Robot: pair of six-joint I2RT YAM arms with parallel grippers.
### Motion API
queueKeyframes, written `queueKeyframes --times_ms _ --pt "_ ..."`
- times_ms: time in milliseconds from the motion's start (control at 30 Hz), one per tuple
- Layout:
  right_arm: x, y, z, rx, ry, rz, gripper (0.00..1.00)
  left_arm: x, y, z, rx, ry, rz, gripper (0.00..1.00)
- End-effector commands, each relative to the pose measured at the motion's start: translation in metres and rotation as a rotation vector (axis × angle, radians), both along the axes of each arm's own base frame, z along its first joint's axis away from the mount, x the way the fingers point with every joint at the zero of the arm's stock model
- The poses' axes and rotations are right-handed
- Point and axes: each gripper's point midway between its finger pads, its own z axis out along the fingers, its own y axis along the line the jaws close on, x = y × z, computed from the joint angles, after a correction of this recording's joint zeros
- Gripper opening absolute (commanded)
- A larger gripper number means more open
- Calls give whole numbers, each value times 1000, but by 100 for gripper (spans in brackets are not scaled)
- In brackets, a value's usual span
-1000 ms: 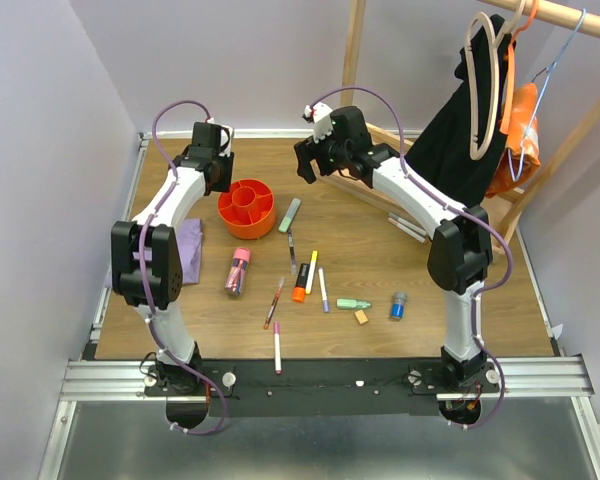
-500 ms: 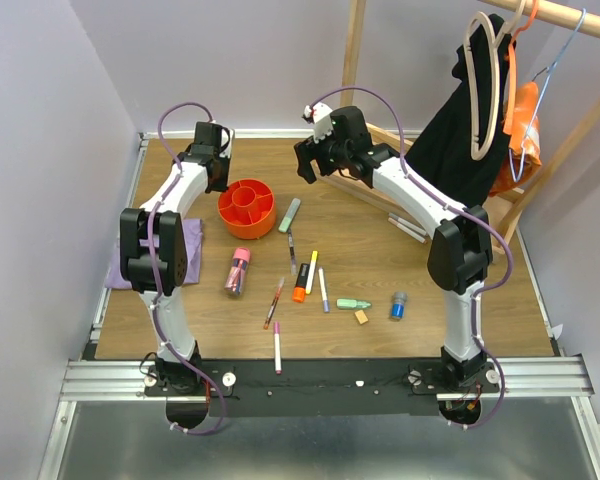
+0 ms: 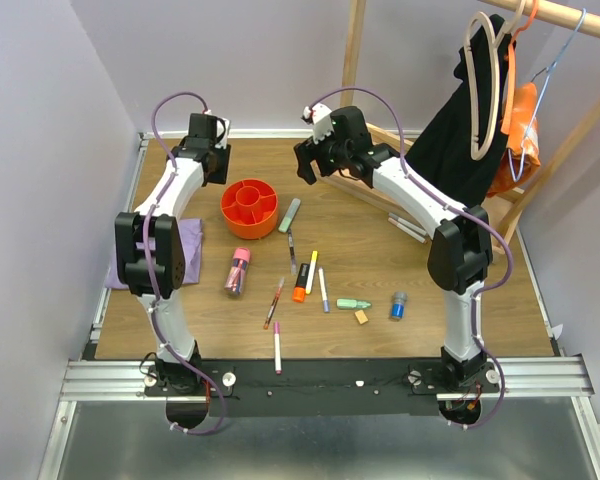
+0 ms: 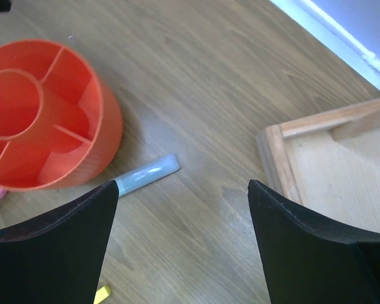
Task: Sort the stationery into containers
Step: Pick up the stationery from the center of the board.
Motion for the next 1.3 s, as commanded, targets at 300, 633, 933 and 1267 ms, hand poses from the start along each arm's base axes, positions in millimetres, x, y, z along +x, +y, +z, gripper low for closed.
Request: queueKeyframes --times_ms 300,633,933,1267 --pt "-64 18 -71 -297 -41 899 88 -28 19 61 -197 -70 -43 76" --pt "-70 12 -109 -448 -199 1217 78 -67 -5 41 -312 -32 -179 77" --pt "-47 46 -121 -428 -414 1266 75 -85 -3 25 -305 13 -162 77" --pt "-44 68 -154 -415 -442 1314 71 -93 1 18 -304 33 -135 77"
